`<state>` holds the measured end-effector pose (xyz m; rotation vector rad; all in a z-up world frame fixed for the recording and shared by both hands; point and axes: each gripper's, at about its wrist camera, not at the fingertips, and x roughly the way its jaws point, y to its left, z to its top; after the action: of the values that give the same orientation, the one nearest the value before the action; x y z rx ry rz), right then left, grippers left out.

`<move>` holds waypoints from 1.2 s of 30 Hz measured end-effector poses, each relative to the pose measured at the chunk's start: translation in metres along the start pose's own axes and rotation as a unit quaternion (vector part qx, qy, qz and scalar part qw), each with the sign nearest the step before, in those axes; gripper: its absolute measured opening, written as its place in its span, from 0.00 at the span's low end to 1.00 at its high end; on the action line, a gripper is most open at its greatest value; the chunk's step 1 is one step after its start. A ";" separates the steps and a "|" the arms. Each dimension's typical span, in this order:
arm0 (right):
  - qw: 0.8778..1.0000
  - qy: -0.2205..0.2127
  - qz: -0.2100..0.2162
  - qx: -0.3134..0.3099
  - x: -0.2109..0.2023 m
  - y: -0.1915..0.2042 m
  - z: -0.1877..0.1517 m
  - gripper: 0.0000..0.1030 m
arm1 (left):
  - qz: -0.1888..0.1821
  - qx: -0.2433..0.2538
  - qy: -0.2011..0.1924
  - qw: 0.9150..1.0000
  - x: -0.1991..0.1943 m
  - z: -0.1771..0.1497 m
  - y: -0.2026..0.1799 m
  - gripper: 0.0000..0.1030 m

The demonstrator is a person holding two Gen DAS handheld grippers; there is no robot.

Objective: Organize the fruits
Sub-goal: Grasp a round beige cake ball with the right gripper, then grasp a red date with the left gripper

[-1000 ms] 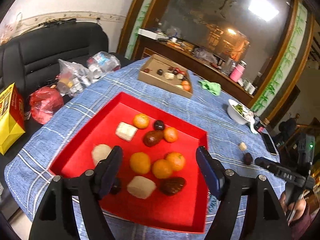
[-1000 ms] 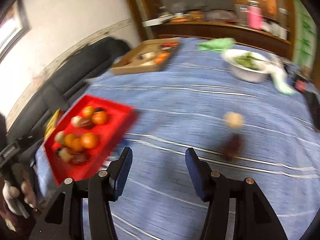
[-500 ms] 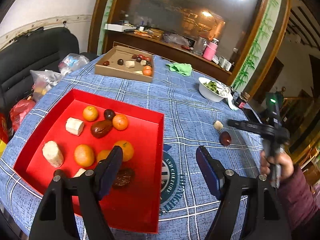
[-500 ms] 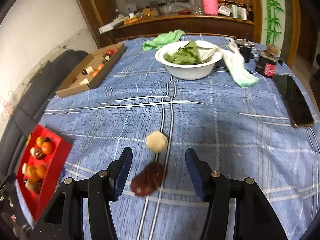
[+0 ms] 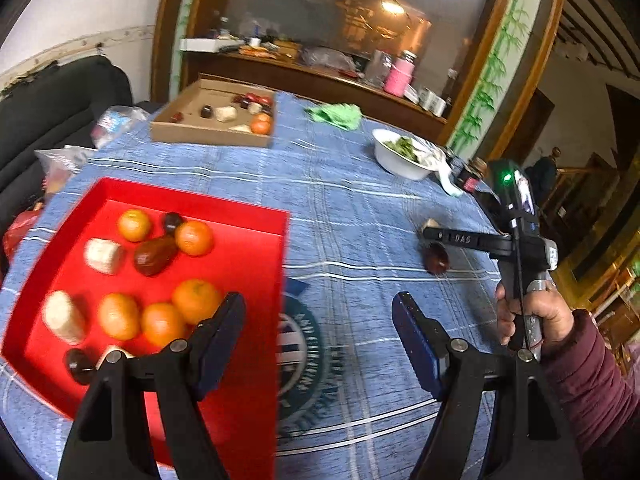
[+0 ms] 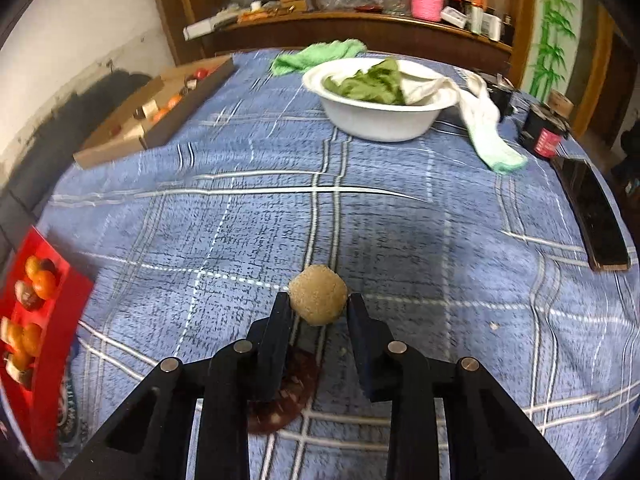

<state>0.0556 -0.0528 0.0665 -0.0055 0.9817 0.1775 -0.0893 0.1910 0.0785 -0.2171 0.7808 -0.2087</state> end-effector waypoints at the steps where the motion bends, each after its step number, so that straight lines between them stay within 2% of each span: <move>1: 1.000 -0.006 0.005 0.006 -0.006 -0.004 -0.002 0.30 | -0.006 0.004 0.005 1.000 0.004 0.001 -0.005 0.73; 7: 0.996 -0.053 0.031 0.056 -0.050 -0.036 -0.029 0.30 | -0.035 0.046 0.034 0.998 0.040 0.009 -0.053 0.72; 10: 0.994 -0.073 0.038 0.073 -0.055 -0.048 -0.038 0.30 | -0.045 0.071 0.048 0.995 0.067 0.014 -0.081 0.72; 15: 0.990 -0.066 0.061 0.109 -0.047 -0.067 -0.041 0.30 | -0.065 0.081 0.079 0.991 0.121 0.020 -0.114 0.72; 19: 0.986 -0.073 0.074 0.132 -0.051 -0.079 -0.043 0.30 | -0.061 0.092 0.096 0.989 0.155 0.022 -0.132 0.71; 24: 0.983 -0.074 0.097 0.141 -0.053 -0.079 -0.042 0.30 | -0.047 0.120 0.100 0.987 0.178 0.028 -0.150 0.62; 25: 0.983 -0.074 0.100 0.139 -0.053 -0.077 -0.042 0.30 | -0.041 0.126 0.102 0.986 0.181 0.029 -0.152 0.55; 26: 0.983 -0.074 0.101 0.137 -0.053 -0.076 -0.041 0.30 | -0.036 0.133 0.105 0.985 0.185 0.028 -0.155 0.43; 27: 0.983 -0.073 0.102 0.135 -0.052 -0.075 -0.041 0.30 | -0.031 0.137 0.110 0.984 0.190 0.028 -0.156 0.35; 28: 0.983 -0.073 0.103 0.133 -0.052 -0.073 -0.041 0.30 | -0.024 0.142 0.111 0.983 0.192 0.026 -0.158 0.30; 31: 0.984 -0.072 0.103 0.129 -0.051 -0.072 -0.042 0.30 | -0.018 0.146 0.102 0.984 0.189 0.024 -0.159 0.30; 36: 0.984 -0.068 0.097 0.129 -0.049 -0.072 -0.043 0.30 | -0.026 0.119 0.082 0.989 0.161 0.027 -0.144 0.30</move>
<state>0.0047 -0.1347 0.0774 0.3374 0.8615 0.2246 0.0262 0.0135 0.0278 0.0055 0.9056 -0.3706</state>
